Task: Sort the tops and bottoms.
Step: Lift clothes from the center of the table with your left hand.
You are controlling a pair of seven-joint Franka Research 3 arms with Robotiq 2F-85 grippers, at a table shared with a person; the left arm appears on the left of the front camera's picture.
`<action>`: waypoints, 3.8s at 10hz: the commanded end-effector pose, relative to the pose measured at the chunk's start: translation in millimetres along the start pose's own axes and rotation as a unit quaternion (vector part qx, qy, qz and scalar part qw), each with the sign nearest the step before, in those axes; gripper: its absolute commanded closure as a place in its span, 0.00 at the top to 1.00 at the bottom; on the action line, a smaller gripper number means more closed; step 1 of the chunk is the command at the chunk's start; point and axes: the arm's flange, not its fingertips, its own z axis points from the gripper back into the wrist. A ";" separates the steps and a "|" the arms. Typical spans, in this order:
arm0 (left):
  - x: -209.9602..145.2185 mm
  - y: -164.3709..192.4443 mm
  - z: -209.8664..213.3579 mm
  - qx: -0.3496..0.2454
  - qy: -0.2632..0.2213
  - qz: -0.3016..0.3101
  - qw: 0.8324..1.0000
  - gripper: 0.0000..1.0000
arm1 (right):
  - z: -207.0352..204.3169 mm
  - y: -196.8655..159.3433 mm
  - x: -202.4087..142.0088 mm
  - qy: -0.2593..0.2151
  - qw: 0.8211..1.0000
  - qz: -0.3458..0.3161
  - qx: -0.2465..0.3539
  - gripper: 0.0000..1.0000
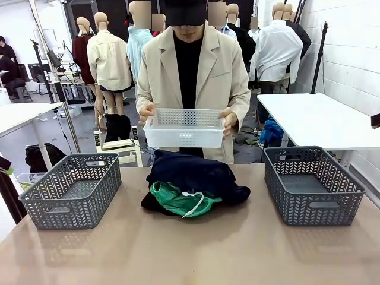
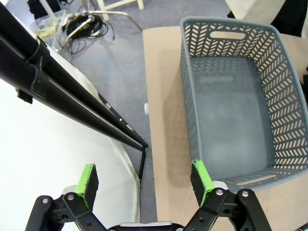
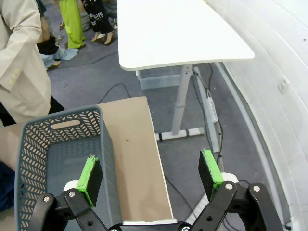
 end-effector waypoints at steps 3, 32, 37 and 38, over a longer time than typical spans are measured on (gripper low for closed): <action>-8.2 0.2 1.3 -0.003 0.000 -0.001 1.000 1.00 | 3.1 2.2 0.3 0.007 1.000 -0.002 0.000 1.00; -8.2 0.2 1.3 -0.003 0.000 -0.001 1.000 1.00 | 3.1 2.2 0.3 0.007 1.000 -0.002 0.000 1.00; -8.2 0.2 1.3 -0.003 0.000 -0.001 1.000 1.00 | 3.1 2.2 0.3 0.007 1.000 -0.002 0.000 1.00; 0.0 0.0 0.0 0.000 0.000 0.000 1.000 1.00 | 3.1 2.2 0.3 0.007 1.000 -0.002 0.000 1.00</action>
